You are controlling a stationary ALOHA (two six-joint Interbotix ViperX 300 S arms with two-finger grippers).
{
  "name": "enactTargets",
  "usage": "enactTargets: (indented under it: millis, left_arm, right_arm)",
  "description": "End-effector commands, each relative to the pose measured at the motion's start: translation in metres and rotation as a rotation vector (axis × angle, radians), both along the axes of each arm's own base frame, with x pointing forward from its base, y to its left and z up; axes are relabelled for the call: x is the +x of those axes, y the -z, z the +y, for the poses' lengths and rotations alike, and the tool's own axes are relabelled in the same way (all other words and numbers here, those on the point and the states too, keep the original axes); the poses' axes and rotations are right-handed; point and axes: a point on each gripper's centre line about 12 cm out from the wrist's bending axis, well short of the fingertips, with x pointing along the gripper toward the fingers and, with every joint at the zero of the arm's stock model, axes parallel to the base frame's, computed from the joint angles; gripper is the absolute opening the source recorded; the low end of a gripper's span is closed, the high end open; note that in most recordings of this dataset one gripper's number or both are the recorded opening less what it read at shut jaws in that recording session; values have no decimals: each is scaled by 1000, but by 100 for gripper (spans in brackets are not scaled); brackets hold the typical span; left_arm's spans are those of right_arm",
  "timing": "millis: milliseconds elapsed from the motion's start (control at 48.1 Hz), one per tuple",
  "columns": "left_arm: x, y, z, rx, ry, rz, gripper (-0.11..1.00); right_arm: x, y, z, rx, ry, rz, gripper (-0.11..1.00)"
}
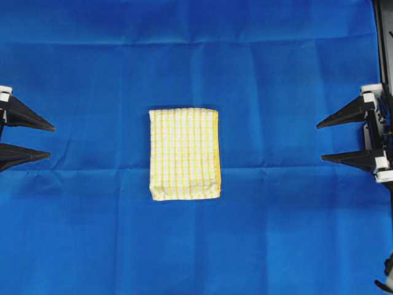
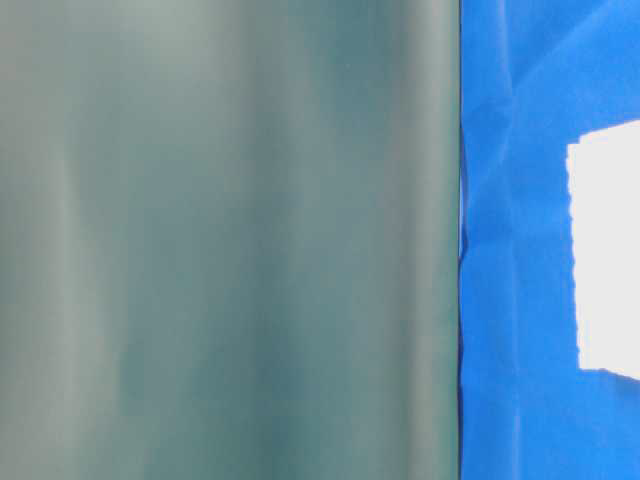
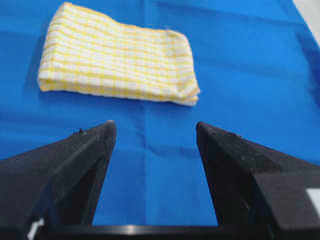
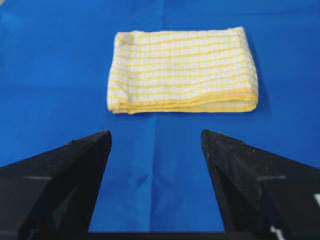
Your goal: Fold the yellow towel.
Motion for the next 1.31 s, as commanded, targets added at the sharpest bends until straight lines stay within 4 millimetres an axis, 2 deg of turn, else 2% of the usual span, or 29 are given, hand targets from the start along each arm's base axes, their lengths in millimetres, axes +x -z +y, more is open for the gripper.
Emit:
enactTargets:
  millis: [0,1289]
  left_arm:
    - [2,-4,0,3,-2,-16,59]
    - [0,-12,1,49,9,-47,59]
  right_arm:
    - [2,-4,0,1,-2,-11,74]
    - [3,-6,-2,-8,12,-16,74]
